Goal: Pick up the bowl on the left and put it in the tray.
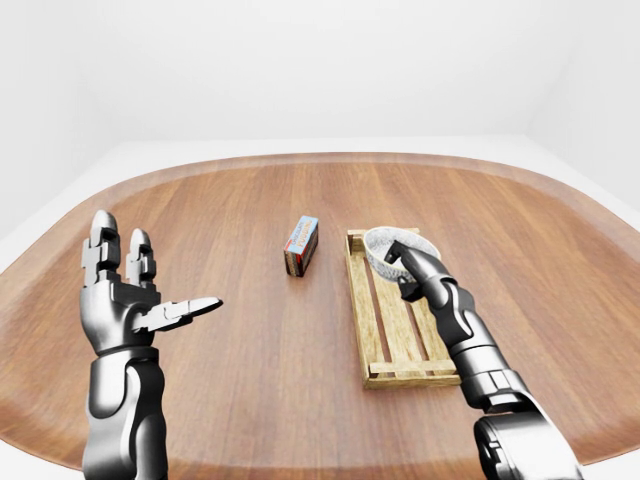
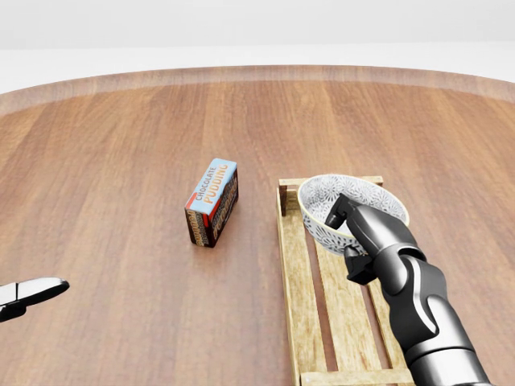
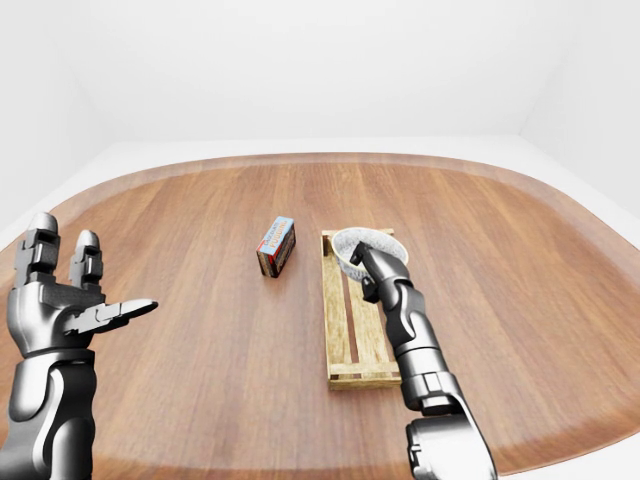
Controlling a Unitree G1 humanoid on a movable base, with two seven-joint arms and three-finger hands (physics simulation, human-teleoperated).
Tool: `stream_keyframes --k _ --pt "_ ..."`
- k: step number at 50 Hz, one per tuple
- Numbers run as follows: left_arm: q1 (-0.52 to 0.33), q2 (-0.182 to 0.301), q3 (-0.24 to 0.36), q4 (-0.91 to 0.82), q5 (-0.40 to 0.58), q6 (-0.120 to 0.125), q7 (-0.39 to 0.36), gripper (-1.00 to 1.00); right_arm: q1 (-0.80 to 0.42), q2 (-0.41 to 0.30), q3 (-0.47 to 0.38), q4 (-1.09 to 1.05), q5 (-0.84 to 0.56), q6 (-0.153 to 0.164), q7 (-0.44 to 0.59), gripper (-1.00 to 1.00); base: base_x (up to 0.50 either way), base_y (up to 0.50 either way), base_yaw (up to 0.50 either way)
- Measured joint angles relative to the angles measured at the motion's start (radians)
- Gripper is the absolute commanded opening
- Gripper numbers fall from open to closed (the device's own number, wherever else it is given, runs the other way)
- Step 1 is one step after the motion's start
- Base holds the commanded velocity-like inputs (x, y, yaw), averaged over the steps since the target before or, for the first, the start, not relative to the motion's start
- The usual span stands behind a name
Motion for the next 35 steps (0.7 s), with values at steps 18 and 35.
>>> stream_keyframes --k 18,35 --pt "0.0 -0.001 -0.001 0.0 0.003 0.0 0.001 1.0 -0.023 0.004 0.015 0.112 -0.007 0.0 -0.063 -1.0 0.0 0.0 0.0" --pt "0.001 0.0 0.002 -0.002 0.0 0.0 0.0 1.0 -0.063 0.013 0.031 0.22 -0.025 0.0 -0.136 -1.0 0.0 0.0 0.0"
